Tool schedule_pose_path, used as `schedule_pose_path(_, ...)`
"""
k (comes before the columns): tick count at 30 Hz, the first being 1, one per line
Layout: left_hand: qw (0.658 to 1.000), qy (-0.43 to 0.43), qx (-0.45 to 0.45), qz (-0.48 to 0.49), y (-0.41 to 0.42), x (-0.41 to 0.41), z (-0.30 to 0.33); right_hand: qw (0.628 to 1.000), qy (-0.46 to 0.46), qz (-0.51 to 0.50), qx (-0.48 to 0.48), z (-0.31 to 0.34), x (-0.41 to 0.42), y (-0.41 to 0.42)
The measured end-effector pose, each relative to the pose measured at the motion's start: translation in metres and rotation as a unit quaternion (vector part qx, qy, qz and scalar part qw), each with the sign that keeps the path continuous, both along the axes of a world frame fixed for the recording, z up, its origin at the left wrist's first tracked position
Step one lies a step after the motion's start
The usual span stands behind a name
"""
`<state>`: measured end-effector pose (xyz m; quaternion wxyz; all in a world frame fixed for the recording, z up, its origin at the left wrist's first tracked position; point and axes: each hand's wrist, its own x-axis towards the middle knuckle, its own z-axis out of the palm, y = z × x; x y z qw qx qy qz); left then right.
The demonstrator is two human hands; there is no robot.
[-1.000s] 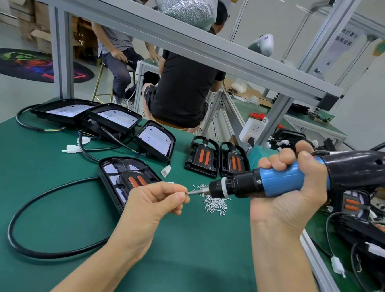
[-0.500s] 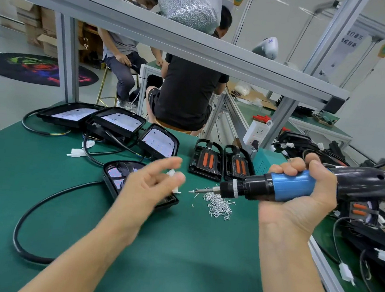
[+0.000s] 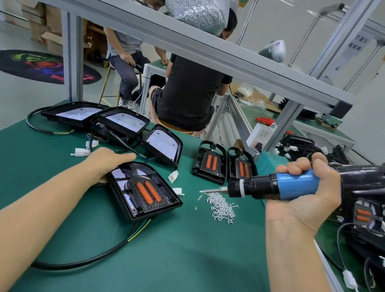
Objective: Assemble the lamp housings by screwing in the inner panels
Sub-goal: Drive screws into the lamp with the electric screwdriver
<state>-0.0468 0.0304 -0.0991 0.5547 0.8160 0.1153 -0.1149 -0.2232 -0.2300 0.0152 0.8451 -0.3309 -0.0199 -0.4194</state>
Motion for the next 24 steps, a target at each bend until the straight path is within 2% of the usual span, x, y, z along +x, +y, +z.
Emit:
schedule_pose_path(4, 0.998, -0.003, -0.051, -0.029, -0.005, -0.001, -0.003, 1.0, -0.001, 0.009, -0.002, 0.002, 0.007, 0.004)
schedule_pose_path(7, 0.988, -0.015, -0.156, 0.001, -0.005, -0.007, -0.012, 1.0, -0.001, 0.008, -0.01, 0.002, 0.01, 0.007)
schedule_pose_path(11, 0.952, -0.024, -0.303, 0.025, -0.007, -0.018, -0.019, 1.0, -0.001, 0.012, -0.022, -0.002, 0.013, 0.009)
schedule_pose_path(19, 0.907, -0.035, -0.417, 0.042, -0.036, -0.053, -0.024, 1.0, 0.002, 0.009, -0.029, -0.013, 0.023, 0.024)
schedule_pose_path(24, 0.906, -0.044, -0.419, 0.043, -0.058, -0.068, -0.025, 0.999, -0.001, 0.004, -0.041, -0.012, 0.03, 0.032)
